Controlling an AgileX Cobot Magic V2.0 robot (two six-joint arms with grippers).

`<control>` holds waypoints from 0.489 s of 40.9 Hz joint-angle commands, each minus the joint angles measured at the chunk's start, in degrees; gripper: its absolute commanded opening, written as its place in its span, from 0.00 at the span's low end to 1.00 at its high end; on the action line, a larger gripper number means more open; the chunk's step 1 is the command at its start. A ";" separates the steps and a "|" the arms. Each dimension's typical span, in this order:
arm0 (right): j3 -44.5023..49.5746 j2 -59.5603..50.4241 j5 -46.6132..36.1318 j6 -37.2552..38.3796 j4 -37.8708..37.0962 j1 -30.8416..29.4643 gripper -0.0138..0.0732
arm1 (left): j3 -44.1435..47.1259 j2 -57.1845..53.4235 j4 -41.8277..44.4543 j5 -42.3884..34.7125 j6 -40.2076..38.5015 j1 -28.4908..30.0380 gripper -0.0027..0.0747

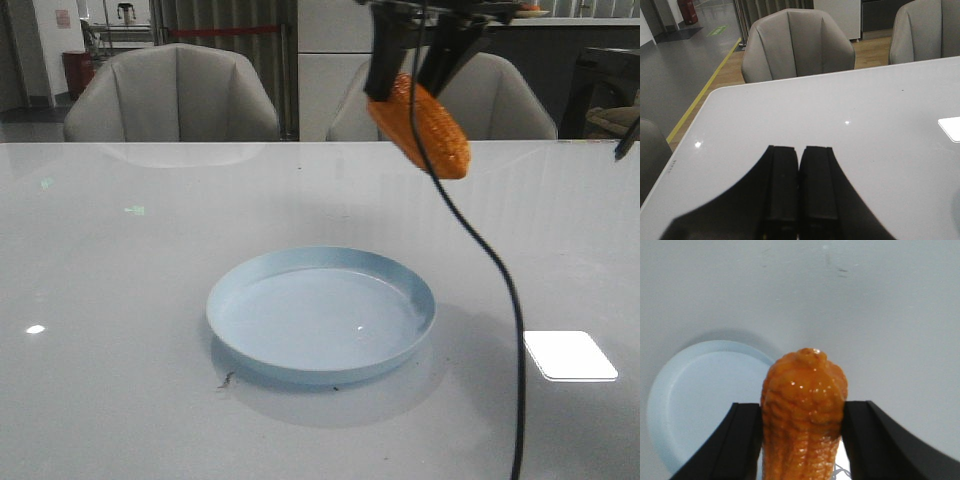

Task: Place corn on plate with both arms
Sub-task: 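Lift the corn with the right gripper and carry it over the plate, then lower the corn onto the plate, open the right gripper and withdraw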

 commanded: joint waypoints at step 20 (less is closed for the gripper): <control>-2.04 10.42 5.27 -0.46 1.15 10.31 0.45 | -1.61 -0.06 0.88 -4.44 -0.04 0.08 0.15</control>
